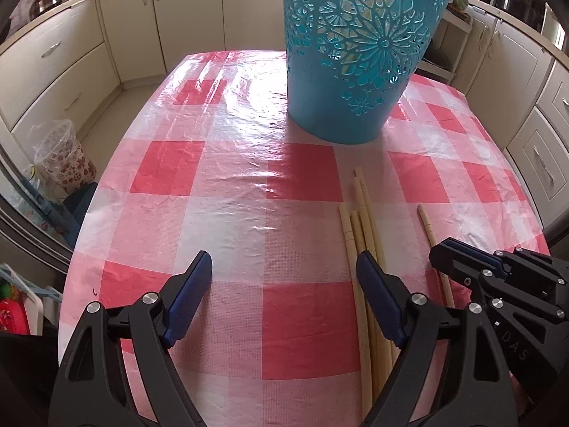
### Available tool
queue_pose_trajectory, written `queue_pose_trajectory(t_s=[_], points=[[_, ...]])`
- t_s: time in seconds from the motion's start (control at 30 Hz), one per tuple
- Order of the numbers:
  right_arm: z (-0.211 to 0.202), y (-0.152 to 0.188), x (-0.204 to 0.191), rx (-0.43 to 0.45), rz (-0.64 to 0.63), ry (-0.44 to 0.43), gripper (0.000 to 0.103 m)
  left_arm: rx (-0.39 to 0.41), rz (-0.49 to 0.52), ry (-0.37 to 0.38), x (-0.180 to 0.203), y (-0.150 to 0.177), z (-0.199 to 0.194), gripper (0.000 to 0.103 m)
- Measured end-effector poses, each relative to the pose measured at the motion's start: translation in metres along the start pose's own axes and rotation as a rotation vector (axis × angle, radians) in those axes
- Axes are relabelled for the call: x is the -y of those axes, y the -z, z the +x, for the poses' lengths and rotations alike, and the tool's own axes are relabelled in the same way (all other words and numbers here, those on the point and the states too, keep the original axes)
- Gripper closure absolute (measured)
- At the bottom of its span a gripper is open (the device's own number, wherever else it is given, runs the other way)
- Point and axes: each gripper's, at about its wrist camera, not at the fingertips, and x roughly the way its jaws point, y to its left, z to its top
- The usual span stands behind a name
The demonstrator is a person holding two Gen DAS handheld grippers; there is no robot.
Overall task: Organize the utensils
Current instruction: 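Bring both open tools back down toward the remaining chopsticks, then close the left tool on one wooden chopstick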
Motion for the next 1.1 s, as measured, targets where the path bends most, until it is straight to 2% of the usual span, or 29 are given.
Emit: queue_pose_trajectory(t_s=[0.2,0.3,0.37,0.4,0.47,0.53,0.67,0.73,0.83,0.9,1.0,1.1], points=[[-0.001,-0.001,0.001,0.007,0.000,0.003,0.094,-0.004,0.024,-0.023,0.007,-0.003,0.004,0.024],[-0.001,-0.001,0.001,0.010,0.000,0.005,0.094,-0.003,0.052,-0.015,0.010,-0.005,0.004,0.033],[-0.001,-0.001,0.002,0.012,0.004,0.003,0.094,-0.002,0.078,0.014,0.013,-0.007,0.002,0.057],[-0.001,-0.001,0.003,0.012,0.005,0.001,0.094,-0.006,0.084,0.039,0.013,-0.008,0.001,0.064],[-0.001,-0.001,0.003,0.012,-0.001,-0.001,0.094,-0.017,0.094,0.081,0.014,-0.011,0.002,0.089],[-0.001,-0.001,0.001,0.010,-0.017,0.000,0.094,-0.025,0.102,0.131,0.014,-0.012,0.002,0.096],[0.000,-0.003,0.003,0.014,0.001,0.009,0.094,-0.060,0.164,0.213,0.020,-0.011,0.004,0.096],[0.001,-0.004,0.005,0.016,0.011,0.003,0.094,-0.075,0.178,0.197,0.021,-0.014,0.005,0.096],[0.002,-0.005,0.002,0.013,-0.007,-0.004,0.094,-0.088,0.146,0.182,0.019,-0.018,0.008,0.096],[0.002,-0.005,-0.001,0.011,-0.018,-0.008,0.094,-0.081,0.172,0.150,0.023,-0.019,0.008,0.096],[0.003,-0.005,0.000,0.015,-0.011,-0.012,0.094,-0.070,0.182,0.141,0.024,-0.018,0.007,0.097],[0.004,-0.005,0.002,0.022,-0.003,-0.010,0.096,-0.053,0.132,0.142,0.012,-0.021,-0.002,0.098]])
